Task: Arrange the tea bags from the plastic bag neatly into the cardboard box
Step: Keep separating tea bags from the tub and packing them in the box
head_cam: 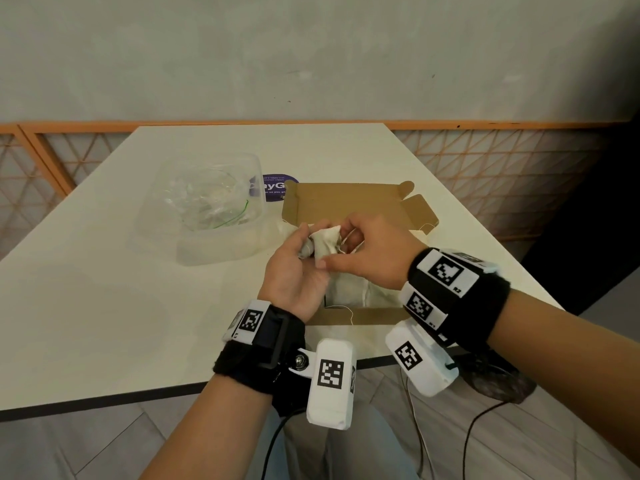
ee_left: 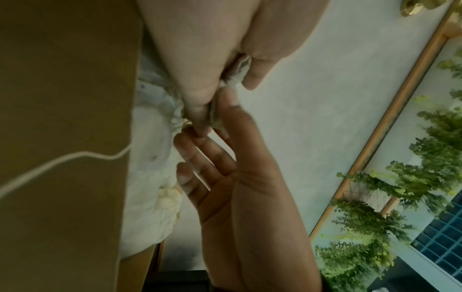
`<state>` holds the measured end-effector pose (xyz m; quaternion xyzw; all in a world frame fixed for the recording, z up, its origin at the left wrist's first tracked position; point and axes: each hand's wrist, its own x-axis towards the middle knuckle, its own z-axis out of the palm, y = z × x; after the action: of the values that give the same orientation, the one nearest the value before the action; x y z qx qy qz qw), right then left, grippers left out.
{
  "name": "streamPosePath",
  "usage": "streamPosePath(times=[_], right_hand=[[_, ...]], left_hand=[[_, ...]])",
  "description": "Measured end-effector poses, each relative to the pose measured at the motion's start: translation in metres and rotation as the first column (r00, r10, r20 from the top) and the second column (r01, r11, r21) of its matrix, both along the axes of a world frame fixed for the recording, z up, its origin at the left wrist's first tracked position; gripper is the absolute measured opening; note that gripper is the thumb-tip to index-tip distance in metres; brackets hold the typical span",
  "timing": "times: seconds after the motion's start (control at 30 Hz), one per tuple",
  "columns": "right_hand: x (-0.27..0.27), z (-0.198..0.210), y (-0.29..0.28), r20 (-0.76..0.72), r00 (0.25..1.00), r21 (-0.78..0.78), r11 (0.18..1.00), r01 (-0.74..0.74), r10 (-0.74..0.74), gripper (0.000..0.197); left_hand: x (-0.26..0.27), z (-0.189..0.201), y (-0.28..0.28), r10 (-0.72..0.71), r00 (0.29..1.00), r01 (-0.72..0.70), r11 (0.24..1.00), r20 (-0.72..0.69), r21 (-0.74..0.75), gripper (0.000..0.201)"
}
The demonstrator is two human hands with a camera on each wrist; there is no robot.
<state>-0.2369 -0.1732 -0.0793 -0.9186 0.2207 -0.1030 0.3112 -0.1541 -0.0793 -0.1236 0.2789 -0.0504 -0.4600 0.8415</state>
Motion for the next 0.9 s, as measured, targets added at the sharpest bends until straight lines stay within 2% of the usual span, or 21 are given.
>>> streamPosePath(times=[0.07,0.2,0.27,0.4,0.47,0.53,0.63,0.73,0.8,0.9], right_hand=[[-0.002,0.001,-0.005,0.022,1.0,-0.017,1.0,0.004,-0.004,0.025],[-0.005,0.01,-0.021,0.143,0.988,0.162,0.986,0.041,-0.065,0.011],[-0.005,0.016,-0.027,0.174,0.982,0.219,0.975,0.037,-0.076,0.01],[-0.005,0.025,-0.032,0.226,0.968,0.416,0.91,0.006,-0.11,0.007],[-0.007,0.028,-0.034,0.237,0.964,0.494,0.869,-0.011,-0.123,0.008],[-0.01,0.033,-0.039,0.244,0.96,0.502,0.865,-0.005,-0.135,0.01],[-0.018,0.035,-0.05,0.251,0.957,0.441,0.897,0.022,-0.147,0.008],[-0.026,0.024,-0.059,0.166,0.98,0.354,0.934,0.048,-0.114,0.004],[-0.03,0.014,-0.057,0.038,0.999,0.352,0.936,-0.005,-0.009,0.004],[-0.027,0.001,-0.043,-0.121,0.98,0.365,0.925,-0.104,0.158,0.006]], left_hand=[[-0.003,0.0,-0.001,-0.024,1.0,0.025,0.999,0.012,-0.025,0.036],[-0.004,0.0,0.0,-0.04,0.997,0.04,0.999,0.059,-0.004,0.04],[-0.003,0.001,-0.001,-0.045,0.996,0.043,0.999,0.082,0.025,0.029],[-0.003,-0.001,-0.003,-0.011,0.994,0.006,0.999,0.109,0.042,0.047],[-0.004,-0.001,-0.004,-0.002,0.995,-0.002,1.0,0.103,0.03,0.04],[-0.004,0.0,-0.003,0.005,0.997,-0.006,1.0,0.08,0.019,0.022],[-0.002,-0.001,-0.001,0.047,0.998,-0.046,0.998,0.036,-0.046,0.02],[-0.001,-0.001,0.002,0.089,0.996,-0.091,0.985,-0.019,-0.146,0.022],[-0.003,0.0,0.003,0.089,0.996,-0.092,0.981,-0.02,-0.169,0.023],[-0.004,0.002,0.004,0.089,0.996,-0.089,0.981,-0.007,-0.171,0.024]])
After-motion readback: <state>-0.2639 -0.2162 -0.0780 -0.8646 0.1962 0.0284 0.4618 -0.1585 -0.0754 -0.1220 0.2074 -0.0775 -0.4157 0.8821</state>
